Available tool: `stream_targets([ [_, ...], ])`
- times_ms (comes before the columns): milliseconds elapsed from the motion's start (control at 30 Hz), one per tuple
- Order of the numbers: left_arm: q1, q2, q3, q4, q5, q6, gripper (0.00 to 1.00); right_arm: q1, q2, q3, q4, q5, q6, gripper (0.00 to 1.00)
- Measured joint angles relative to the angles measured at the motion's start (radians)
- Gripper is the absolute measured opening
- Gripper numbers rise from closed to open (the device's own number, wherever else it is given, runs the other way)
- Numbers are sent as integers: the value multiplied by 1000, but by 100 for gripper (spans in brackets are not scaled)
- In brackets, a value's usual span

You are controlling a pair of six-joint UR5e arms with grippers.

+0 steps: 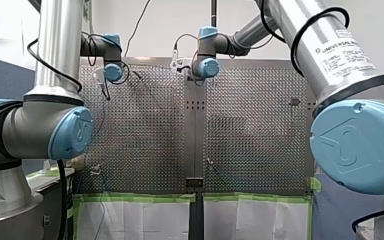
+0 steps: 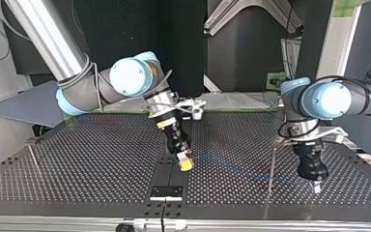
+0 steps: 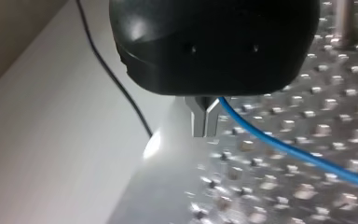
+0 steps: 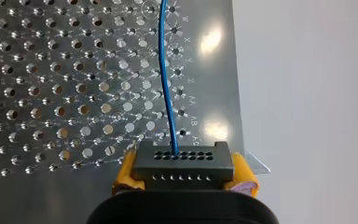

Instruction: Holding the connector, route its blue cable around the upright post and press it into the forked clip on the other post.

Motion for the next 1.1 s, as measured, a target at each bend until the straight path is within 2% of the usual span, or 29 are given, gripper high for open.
stream_targets([
  [333,-9,-10,-61,57,13,1,0,-4,31,1,36,2,-9,0],
  [367,-9,-11,-62,61,15,1,33,-4,36,1,41,2,-10,0],
  [400,-11,-13,-64,63,17,1,45,-4,42,1,47,2,-12,0],
  [433,-13,-16,-65,63,20,3,45,-4,49,0,55,3,-14,0],
  [500,-19,-26,-68,62,28,11,56,-4,60,1,66,4,-18,0],
  [567,-25,-39,-69,60,31,18,56,-4,69,7,72,7,-22,0],
  [600,-27,-43,-69,60,32,19,60,-5,71,13,70,8,-22,0],
  [733,-33,-65,-69,56,41,21,65,-12,75,41,47,11,-20,0],
  [800,-35,-82,-69,54,53,21,78,-16,75,57,32,11,-20,0],
  [833,-37,-90,-69,53,59,22,78,-20,76,67,23,12,-20,0],
  [867,-39,-101,-69,51,69,23,91,-22,76,76,17,12,-20,0],
  [900,-40,-109,-69,49,76,25,98,-25,76,84,12,13,-21,0],
  [1000,-46,-136,-69,42,88,34,98,-32,77,110,3,21,-23,0],
  [1100,-49,-151,-69,35,81,40,98,-39,77,134,-5,32,-25,0],
])
